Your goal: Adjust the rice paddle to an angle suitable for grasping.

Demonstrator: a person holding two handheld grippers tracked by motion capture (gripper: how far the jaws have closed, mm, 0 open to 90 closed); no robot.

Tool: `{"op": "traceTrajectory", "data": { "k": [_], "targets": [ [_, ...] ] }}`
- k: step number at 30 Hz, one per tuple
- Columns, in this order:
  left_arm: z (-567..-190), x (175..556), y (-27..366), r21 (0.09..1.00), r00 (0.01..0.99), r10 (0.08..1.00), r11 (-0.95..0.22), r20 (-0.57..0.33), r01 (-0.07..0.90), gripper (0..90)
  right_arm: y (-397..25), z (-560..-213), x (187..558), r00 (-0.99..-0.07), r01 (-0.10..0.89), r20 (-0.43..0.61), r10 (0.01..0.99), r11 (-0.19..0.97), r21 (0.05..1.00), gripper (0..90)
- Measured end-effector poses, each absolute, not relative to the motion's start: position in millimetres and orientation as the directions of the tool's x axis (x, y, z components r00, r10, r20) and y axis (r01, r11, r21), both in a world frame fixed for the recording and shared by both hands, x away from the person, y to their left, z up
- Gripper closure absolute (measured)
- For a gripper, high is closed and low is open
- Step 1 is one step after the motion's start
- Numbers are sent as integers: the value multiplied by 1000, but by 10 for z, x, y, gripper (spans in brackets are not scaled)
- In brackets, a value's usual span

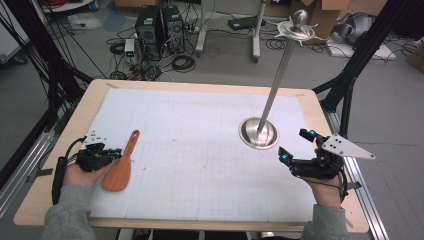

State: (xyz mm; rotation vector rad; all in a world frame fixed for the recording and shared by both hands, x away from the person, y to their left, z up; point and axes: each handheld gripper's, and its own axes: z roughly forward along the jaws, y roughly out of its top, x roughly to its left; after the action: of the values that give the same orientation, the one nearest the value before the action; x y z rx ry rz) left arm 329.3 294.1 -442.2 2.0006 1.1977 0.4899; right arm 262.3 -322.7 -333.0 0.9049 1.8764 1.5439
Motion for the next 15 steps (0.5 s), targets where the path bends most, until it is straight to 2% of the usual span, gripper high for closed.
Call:
{"op": "traceTrajectory", "data": {
  "k": [15],
  "targets": [
    [-4430, 3348, 2882, 760, 502, 864, -299, -41, 577, 895, -3228, -3337, 2612, -619, 158, 10, 785, 112, 981, 48]
  ]
}}
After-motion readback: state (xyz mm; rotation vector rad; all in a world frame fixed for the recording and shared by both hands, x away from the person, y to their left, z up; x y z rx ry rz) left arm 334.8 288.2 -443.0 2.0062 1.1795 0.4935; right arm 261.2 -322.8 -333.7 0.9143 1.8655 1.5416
